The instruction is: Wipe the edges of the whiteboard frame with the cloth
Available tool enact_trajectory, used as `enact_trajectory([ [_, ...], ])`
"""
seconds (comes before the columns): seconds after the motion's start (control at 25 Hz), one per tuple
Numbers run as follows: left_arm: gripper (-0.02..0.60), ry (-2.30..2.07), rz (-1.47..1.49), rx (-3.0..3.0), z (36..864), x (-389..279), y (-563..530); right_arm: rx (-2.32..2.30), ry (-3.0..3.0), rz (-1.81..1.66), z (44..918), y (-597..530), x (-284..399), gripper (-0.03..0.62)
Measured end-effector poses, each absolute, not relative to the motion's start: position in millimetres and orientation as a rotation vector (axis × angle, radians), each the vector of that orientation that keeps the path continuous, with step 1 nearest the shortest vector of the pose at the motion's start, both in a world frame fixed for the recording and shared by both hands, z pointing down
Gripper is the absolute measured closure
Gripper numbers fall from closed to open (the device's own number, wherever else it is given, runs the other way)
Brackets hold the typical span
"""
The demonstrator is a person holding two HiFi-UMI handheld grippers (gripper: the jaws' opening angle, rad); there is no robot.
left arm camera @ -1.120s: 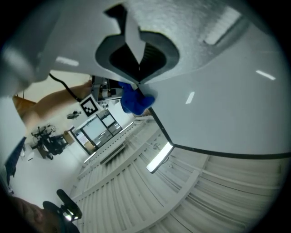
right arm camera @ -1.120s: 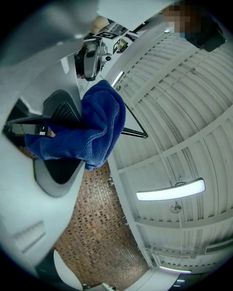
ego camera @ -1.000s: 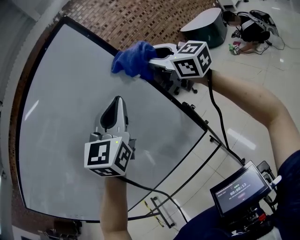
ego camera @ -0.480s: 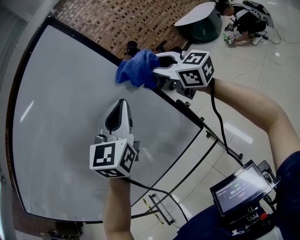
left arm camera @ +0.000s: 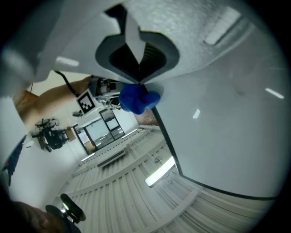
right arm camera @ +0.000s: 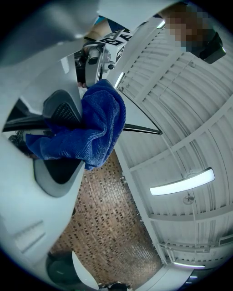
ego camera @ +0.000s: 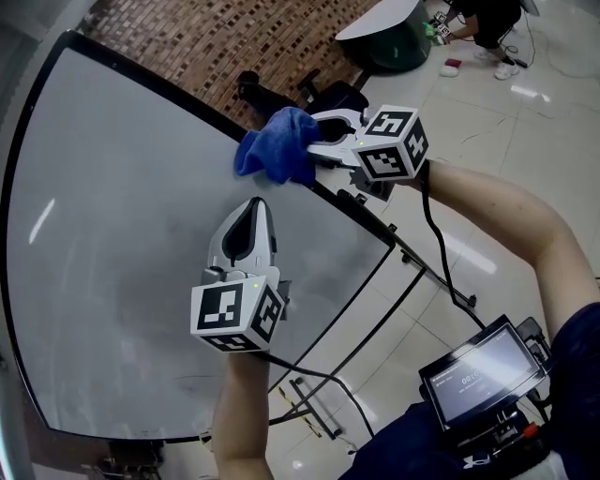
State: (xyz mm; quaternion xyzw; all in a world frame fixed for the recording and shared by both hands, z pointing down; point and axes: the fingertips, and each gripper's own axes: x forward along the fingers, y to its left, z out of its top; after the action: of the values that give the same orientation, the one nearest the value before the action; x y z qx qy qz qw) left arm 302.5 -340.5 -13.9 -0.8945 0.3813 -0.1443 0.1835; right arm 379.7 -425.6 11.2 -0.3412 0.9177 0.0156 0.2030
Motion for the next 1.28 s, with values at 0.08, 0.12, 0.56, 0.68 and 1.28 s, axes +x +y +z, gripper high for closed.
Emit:
enact_trajectory([
  [0.08,0.578,1.079,-0.421,-2.533,-1.1,311.0,-341.2,-0.945,2.559,0.047,19.3,-426.6,389.3,0.411],
  [0.12,0.578,1.081,-0.429,-2.537,6.1,315.2,-341.9,-0.942,2.559,0.051,24.1,-427.4,394.5,0.411],
  [0.56,0.578,1.090,-0.520,-2.608,60.7,334.3,-344.6,-0.882,2.587,-0.043,79.4,-429.4,406.2,0.411],
  [0.68,0.578,1.083,-0.530,-2.633,74.7,339.6,-343.9,-0.864,2.602,-0.074,95.4,-427.7,405.0,0.411],
  [1.28,0.578,1.094,-0.606,-2.722,132.5,349.3,-345.7,-0.915,2.689,-0.160,161.4,-421.3,400.7,0.411],
])
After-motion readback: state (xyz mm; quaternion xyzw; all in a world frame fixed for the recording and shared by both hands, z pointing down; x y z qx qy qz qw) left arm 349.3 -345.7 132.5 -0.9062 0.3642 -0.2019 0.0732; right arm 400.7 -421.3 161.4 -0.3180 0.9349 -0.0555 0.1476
